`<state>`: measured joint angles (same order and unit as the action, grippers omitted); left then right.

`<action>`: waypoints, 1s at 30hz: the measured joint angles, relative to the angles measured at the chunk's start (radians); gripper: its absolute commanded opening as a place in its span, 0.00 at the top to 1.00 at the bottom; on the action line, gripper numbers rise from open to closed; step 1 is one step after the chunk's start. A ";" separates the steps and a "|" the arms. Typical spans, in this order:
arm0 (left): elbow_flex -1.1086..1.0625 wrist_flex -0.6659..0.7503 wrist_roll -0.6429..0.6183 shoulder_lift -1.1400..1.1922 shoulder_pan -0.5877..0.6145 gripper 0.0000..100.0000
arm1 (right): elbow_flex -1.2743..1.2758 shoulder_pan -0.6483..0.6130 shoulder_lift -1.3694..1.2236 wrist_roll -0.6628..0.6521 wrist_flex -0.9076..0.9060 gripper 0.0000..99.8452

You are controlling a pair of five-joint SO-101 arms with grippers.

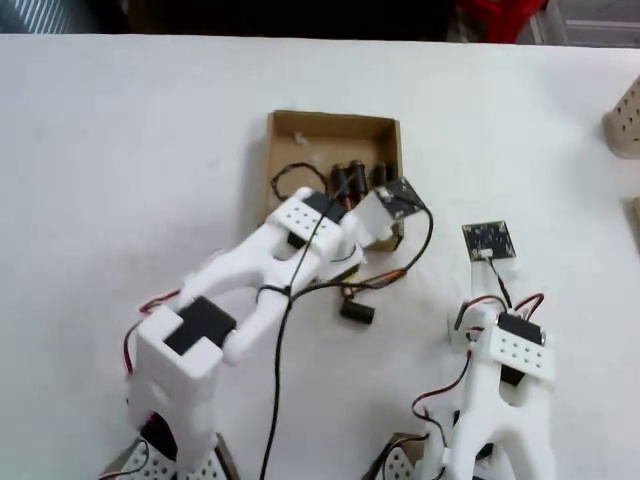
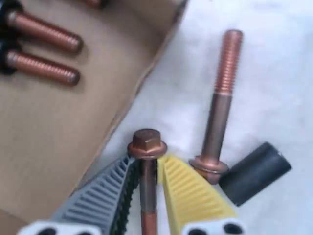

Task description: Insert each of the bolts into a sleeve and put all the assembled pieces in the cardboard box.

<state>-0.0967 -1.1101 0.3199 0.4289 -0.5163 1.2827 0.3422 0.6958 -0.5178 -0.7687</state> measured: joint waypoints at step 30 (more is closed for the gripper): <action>-0.914 0.381 -0.359 -1.181 0.293 0.98 | 0.000 -0.137 0.000 0.117 0.025 0.98</action>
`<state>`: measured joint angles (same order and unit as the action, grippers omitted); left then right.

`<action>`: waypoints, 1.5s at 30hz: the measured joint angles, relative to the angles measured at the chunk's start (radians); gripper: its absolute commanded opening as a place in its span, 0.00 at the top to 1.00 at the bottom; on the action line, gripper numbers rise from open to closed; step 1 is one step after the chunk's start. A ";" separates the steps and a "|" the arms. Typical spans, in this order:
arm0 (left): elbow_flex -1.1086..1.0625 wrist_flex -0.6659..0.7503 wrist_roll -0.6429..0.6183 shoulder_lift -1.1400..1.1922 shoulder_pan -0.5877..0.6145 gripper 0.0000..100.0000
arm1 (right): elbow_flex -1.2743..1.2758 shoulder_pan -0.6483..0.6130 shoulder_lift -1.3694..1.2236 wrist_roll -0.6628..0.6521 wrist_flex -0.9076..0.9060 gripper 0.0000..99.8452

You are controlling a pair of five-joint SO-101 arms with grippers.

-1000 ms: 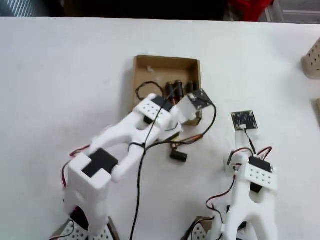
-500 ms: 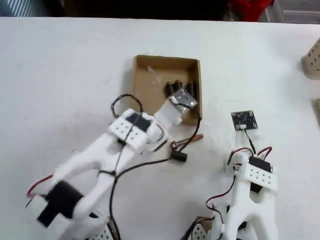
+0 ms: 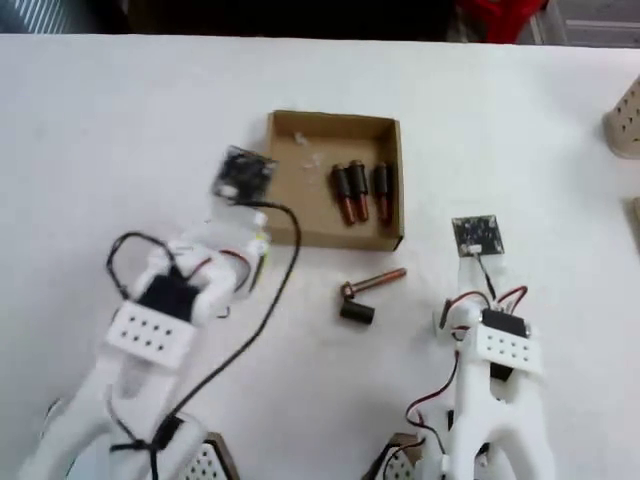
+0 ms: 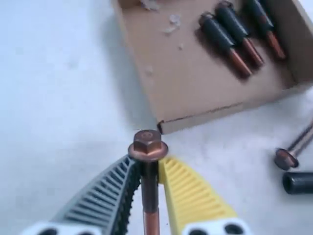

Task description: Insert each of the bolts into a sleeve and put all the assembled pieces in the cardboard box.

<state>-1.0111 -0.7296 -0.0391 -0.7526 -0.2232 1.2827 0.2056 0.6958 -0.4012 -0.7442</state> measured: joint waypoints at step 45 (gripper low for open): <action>-0.413 0.420 -0.034 -0.213 0.267 0.98 | 0.189 -0.836 -0.091 0.390 1.300 0.98</action>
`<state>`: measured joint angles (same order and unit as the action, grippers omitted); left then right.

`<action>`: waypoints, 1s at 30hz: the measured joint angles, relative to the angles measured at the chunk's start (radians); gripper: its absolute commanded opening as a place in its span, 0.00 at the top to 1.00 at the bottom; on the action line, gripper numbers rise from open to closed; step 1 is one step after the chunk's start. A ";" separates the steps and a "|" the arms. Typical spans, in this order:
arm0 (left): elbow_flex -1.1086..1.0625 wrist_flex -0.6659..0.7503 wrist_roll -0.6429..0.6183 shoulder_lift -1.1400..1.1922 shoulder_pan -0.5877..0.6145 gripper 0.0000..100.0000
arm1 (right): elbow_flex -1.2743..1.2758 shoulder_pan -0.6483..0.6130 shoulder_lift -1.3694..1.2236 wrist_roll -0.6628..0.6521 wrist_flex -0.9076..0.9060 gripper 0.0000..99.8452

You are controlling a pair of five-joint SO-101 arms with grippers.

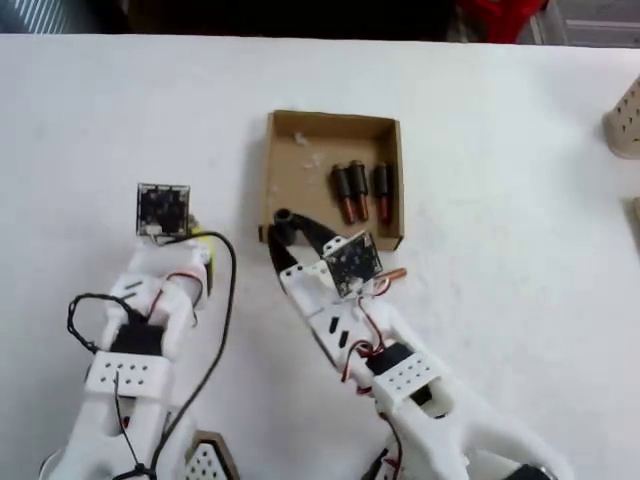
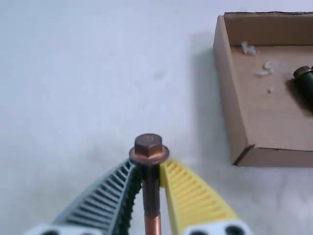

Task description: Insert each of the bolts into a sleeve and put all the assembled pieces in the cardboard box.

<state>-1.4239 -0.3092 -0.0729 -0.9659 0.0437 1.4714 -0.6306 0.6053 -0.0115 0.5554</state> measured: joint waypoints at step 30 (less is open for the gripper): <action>-0.083 0.083 0.000 -0.002 0.000 0.98 | 0.192 0.005 -0.325 0.017 0.572 0.98</action>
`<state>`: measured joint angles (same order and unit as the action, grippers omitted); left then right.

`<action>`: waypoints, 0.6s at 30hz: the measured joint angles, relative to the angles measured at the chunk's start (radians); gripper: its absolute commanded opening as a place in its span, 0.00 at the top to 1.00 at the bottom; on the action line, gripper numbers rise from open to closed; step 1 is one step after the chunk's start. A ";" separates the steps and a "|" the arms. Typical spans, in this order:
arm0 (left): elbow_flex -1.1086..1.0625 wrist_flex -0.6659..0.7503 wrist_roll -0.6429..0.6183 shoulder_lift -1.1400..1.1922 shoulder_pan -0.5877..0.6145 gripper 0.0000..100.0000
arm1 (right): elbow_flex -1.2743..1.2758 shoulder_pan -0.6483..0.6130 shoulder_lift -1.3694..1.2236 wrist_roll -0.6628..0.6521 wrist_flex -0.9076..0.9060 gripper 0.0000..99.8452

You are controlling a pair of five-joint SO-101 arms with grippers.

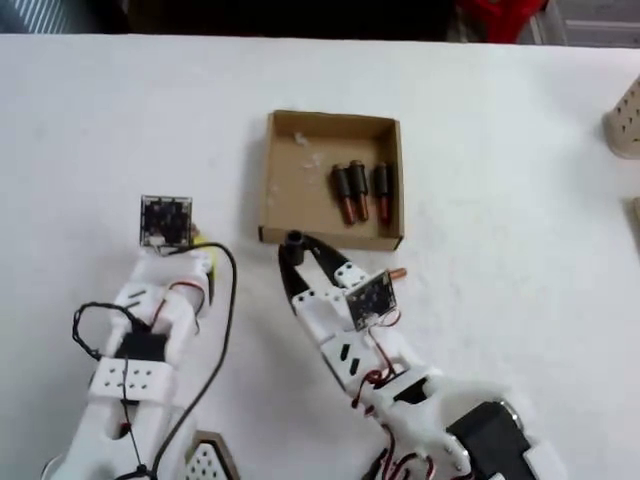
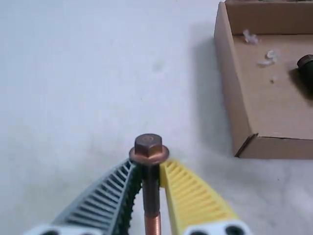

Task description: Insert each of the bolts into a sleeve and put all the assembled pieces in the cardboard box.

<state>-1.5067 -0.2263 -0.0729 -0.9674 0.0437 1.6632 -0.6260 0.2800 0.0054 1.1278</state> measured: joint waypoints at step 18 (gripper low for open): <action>0.000 0.307 0.000 -0.002 -0.054 0.98 | 0.000 0.002 0.000 0.003 -0.006 0.98</action>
<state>-1.5067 0.0806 -0.0729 -0.9689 -0.0100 1.6632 -0.6245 0.2800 0.0084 1.1216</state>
